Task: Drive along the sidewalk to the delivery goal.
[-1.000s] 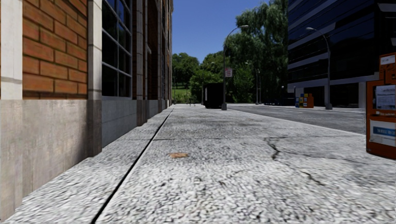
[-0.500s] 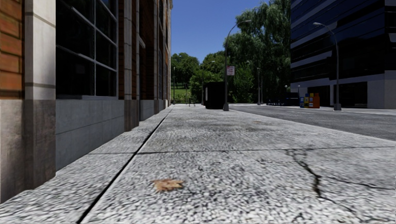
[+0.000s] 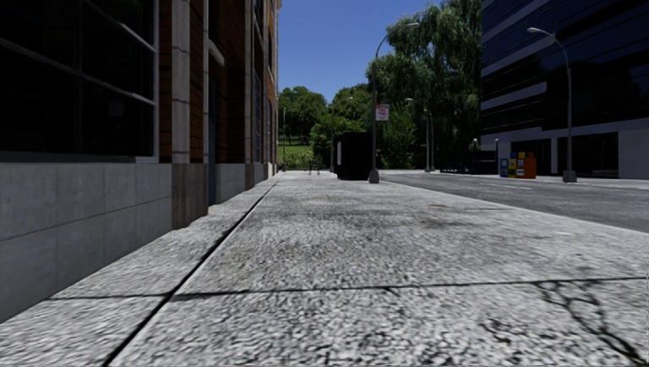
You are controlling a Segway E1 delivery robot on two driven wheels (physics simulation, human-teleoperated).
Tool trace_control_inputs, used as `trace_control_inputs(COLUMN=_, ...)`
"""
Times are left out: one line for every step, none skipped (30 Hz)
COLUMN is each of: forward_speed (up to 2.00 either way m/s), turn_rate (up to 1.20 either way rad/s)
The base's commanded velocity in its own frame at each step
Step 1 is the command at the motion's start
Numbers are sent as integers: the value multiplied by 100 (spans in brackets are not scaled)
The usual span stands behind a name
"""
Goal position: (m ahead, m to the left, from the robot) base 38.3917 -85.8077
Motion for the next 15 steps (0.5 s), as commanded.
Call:
trace_control_inputs(forward_speed=200, turn_rate=0)
trace_control_inputs(forward_speed=200, turn_rate=0)
trace_control_inputs(forward_speed=200, turn_rate=0)
trace_control_inputs(forward_speed=200, turn_rate=0)
trace_control_inputs(forward_speed=200, turn_rate=0)
trace_control_inputs(forward_speed=200, turn_rate=0)
trace_control_inputs(forward_speed=200, turn_rate=0)
trace_control_inputs(forward_speed=200, turn_rate=0)
trace_control_inputs(forward_speed=200, turn_rate=0)
trace_control_inputs(forward_speed=200, turn_rate=0)
trace_control_inputs(forward_speed=200, turn_rate=0)
trace_control_inputs(forward_speed=200, turn_rate=0)
trace_control_inputs(forward_speed=200, turn_rate=0)
trace_control_inputs(forward_speed=200, turn_rate=0)
trace_control_inputs(forward_speed=200, turn_rate=0)
